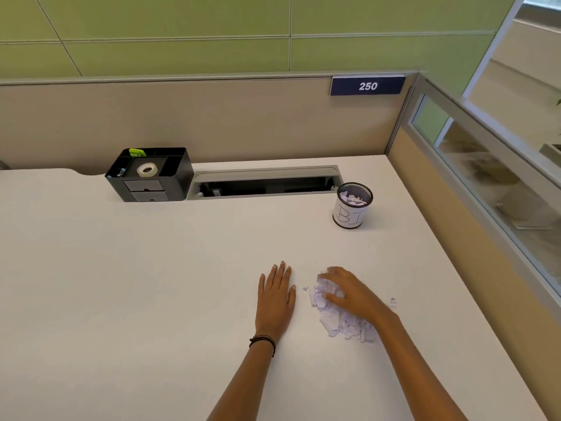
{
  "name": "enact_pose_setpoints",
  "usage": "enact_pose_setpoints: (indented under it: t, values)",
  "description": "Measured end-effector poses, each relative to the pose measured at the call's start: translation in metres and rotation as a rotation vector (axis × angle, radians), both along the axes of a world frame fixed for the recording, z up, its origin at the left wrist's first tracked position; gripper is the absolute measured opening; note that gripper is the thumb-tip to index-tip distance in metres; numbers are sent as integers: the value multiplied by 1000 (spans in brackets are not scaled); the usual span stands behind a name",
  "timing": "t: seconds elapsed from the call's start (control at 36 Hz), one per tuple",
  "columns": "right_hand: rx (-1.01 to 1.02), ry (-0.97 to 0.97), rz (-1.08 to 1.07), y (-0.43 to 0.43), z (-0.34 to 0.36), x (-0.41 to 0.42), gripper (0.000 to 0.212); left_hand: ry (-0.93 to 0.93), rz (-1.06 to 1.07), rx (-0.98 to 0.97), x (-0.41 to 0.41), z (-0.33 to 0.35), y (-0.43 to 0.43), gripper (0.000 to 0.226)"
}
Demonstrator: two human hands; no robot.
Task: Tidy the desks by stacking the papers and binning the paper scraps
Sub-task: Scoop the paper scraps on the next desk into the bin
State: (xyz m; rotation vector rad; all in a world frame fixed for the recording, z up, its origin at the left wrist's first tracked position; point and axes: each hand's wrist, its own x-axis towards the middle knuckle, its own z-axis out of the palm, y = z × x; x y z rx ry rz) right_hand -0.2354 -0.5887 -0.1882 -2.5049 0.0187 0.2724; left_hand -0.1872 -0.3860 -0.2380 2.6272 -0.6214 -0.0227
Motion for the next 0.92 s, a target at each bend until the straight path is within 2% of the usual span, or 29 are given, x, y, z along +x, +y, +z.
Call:
enact_pose_setpoints:
  t: [0.11,0.25,0.33,0.53,0.75,0.92]
  values:
    - [-11,-16,37,7,-1,-7,47,7,-9,-18,0,4,0,60]
    - [-29,-110,51,13,-5,-10,29,32,-6,-10,0,4,0,54]
    - [-19,-123,45,14,-8,-8,25,23,2,-11,0,3,0,50]
    - [-52,-124,2,14,-3,2,13,31,-12,-18,0,3,0,57]
    - [123,-185,-149,-1,8,25,9,16,-10,-33,0,4,0,57]
    - [265,-307,-335,-22,37,52,17,10,5,-23,0,2,-2,50]
